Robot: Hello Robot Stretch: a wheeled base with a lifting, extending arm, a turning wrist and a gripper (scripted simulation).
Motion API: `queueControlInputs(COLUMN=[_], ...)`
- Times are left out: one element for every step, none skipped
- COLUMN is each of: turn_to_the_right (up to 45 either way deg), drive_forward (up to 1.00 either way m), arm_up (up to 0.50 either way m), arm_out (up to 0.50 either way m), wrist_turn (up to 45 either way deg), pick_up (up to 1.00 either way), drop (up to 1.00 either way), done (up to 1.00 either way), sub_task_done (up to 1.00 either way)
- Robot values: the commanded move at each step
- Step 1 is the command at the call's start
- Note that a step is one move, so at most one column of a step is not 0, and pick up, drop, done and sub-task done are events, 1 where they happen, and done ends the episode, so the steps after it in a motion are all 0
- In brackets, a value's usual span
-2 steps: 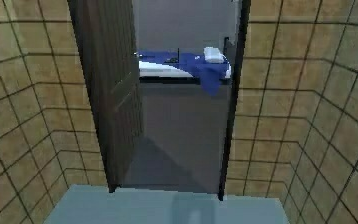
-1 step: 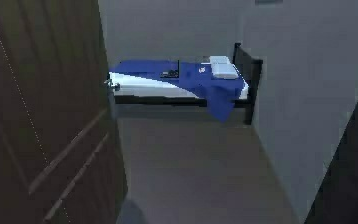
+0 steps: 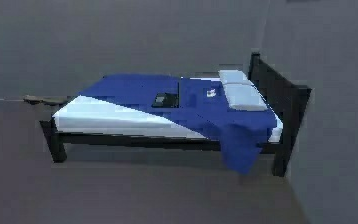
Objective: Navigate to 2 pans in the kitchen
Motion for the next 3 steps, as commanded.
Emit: queueControlInputs(turn_to_the_right=[0.0,-39.0,0.0], drive_forward=[0.45,0.00,0.25], arm_up=[0.00,0.00,0.00], arm_out=[0.00,0.00,0.00], wrist_turn=[0.0,0.0,0.0], pick_up=[0.00,0.00,0.00], drop=[0.00,0.00,0.00], done=[0.00,0.00,0.00], sub_task_done=[0.00,0.00,0.00])
